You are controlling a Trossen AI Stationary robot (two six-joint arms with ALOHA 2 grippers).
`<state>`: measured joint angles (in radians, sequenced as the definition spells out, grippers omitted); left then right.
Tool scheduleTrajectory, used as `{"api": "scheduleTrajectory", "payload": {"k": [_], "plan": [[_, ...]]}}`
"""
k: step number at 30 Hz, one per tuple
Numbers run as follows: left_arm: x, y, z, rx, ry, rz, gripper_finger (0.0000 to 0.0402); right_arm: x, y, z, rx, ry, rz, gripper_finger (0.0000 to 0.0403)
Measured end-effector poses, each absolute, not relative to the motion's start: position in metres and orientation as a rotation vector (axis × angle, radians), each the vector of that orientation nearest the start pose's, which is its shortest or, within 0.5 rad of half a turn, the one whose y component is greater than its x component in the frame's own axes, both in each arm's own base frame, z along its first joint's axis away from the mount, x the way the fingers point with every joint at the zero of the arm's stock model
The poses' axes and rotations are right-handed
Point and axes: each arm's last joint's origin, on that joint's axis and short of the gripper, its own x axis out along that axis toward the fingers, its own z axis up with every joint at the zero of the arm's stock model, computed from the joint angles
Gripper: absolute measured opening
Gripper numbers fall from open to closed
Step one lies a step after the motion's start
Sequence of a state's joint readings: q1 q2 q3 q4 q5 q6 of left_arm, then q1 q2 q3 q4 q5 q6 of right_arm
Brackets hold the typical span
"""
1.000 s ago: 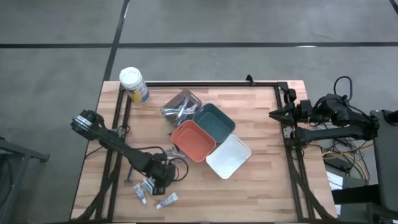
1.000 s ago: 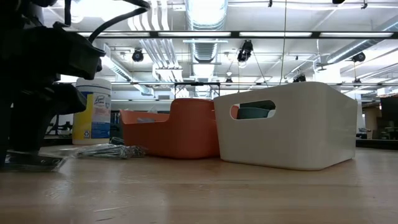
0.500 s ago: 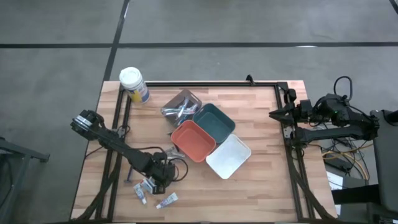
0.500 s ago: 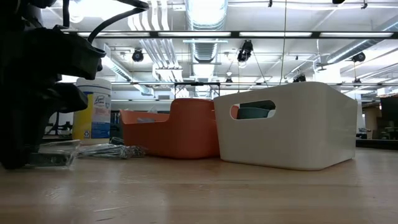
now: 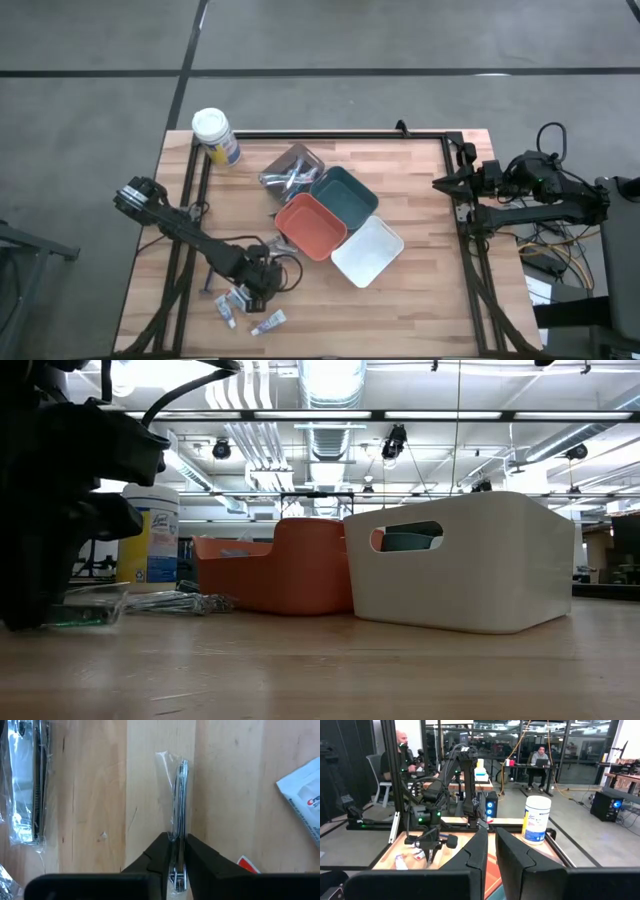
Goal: Pick & Place Travel size toiletries
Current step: Put the nail cutter into the orange bin
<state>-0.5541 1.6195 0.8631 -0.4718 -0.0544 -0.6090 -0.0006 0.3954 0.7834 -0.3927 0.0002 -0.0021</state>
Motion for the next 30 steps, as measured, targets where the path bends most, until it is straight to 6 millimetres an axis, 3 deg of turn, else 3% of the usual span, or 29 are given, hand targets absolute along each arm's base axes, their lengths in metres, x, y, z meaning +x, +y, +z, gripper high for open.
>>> {"api": "scheduleTrajectory", "payload": {"k": [17, 30], "plan": [[0.259, -0.154, 0.181, -0.041, 1.119, -0.138, 0.0045, 0.077, 0.000, 0.353, -0.002, 0.005, -0.001, 0.0034], [0.292, -0.147, 0.226, 0.129, 0.945, -0.242, 0.0046, 0.077, 0.000, 0.353, -0.001, 0.005, -0.001, 0.0034]]}}
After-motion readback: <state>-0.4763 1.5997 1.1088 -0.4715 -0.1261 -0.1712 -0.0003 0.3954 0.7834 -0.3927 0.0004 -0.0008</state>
